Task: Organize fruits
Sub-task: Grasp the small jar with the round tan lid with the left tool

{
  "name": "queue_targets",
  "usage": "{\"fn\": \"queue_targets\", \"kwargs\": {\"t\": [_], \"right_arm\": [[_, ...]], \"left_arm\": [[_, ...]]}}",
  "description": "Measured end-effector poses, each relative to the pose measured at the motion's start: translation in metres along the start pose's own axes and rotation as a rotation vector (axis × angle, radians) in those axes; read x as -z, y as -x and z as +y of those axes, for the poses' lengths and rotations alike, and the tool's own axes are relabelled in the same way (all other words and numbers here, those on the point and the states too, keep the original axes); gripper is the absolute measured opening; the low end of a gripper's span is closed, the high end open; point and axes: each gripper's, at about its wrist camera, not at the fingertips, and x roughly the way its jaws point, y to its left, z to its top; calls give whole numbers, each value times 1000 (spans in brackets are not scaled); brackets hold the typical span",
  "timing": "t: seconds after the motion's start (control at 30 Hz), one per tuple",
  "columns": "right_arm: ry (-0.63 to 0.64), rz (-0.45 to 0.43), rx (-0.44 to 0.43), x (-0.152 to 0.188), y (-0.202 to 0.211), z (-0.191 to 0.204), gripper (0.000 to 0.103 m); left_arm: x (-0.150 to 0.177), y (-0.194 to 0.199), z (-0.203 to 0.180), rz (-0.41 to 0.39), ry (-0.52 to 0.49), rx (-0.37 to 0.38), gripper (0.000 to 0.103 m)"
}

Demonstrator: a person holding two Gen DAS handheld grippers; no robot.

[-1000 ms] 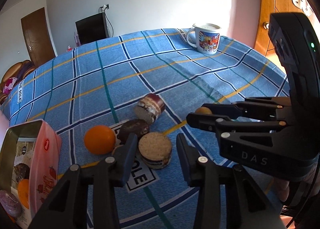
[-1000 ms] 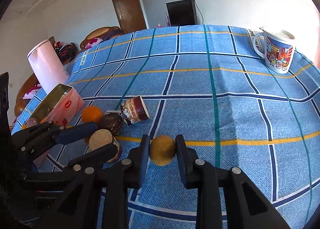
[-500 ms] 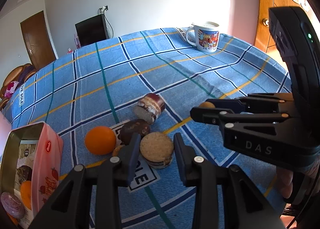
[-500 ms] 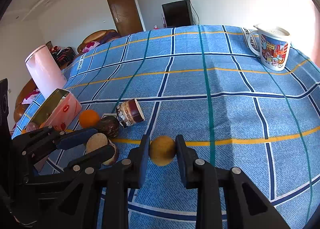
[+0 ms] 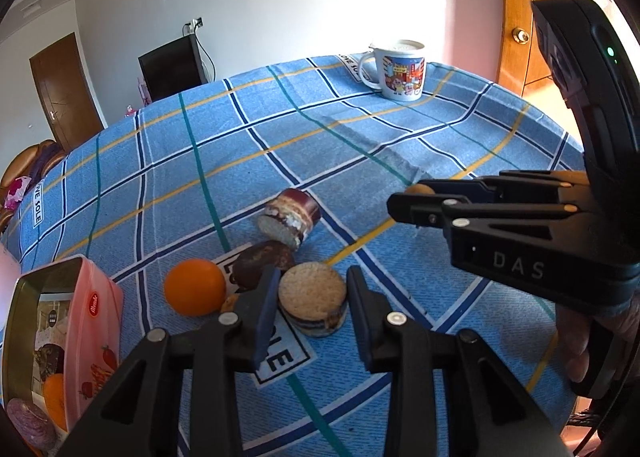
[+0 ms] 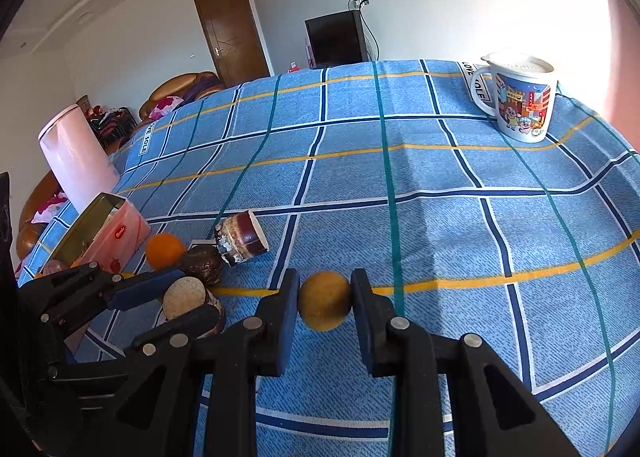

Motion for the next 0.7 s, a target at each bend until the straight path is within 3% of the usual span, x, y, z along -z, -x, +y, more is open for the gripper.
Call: {"fn": "queue_targets", "kwargs": {"t": [0.13,0.7], "right_arm": [[7,-28,28,1,6,2,28],[93,-178,-26,5,32,18,28]], "left_arm": [[2,10,3,-43,10,30,35],[9,46,17,-238,80,-60,35]]}}
